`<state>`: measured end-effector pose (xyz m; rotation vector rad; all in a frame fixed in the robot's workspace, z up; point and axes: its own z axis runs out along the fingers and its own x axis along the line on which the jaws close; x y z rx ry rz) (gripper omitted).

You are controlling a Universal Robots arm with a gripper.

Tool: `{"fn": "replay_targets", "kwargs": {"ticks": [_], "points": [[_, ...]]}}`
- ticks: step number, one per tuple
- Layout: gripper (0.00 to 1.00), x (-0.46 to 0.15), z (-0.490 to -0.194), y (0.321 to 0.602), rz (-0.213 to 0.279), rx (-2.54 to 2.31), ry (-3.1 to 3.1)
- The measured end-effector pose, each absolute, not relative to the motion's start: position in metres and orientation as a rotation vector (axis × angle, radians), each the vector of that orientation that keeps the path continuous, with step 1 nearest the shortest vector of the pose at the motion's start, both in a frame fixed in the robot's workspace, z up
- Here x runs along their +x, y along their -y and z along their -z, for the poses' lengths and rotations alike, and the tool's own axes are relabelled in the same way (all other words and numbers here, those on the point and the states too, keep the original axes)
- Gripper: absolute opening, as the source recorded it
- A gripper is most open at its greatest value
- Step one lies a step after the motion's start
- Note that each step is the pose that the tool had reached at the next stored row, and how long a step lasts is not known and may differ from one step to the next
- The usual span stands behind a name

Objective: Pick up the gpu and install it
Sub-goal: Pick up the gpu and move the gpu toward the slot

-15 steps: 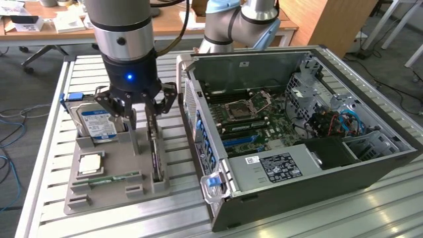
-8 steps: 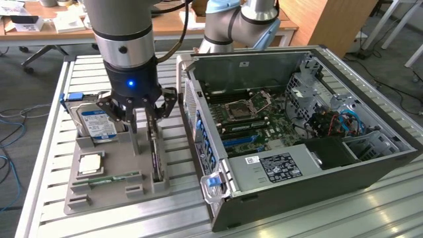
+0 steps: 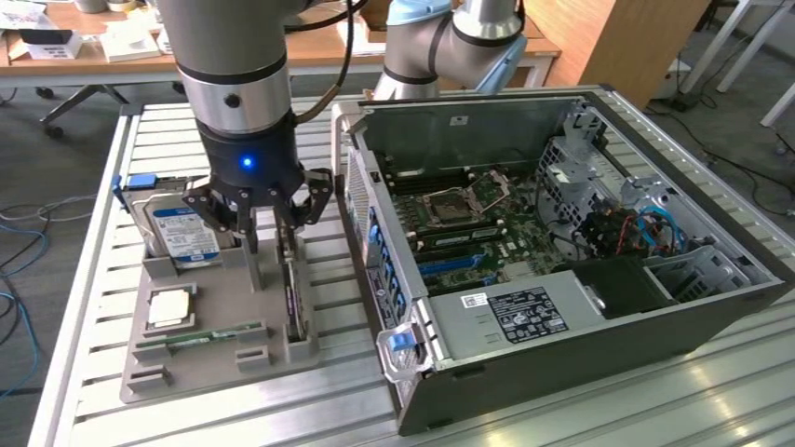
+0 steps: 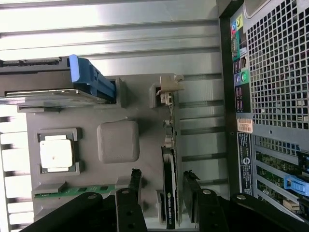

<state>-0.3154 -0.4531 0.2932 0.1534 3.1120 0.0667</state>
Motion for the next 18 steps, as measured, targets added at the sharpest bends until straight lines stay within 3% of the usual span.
{"fn": "replay_targets", "kwargs": {"ticks": [18], "points": [[0.47,-0.3109,-0.2930,0.4544,-0.055,0.152,-3.124]]}}
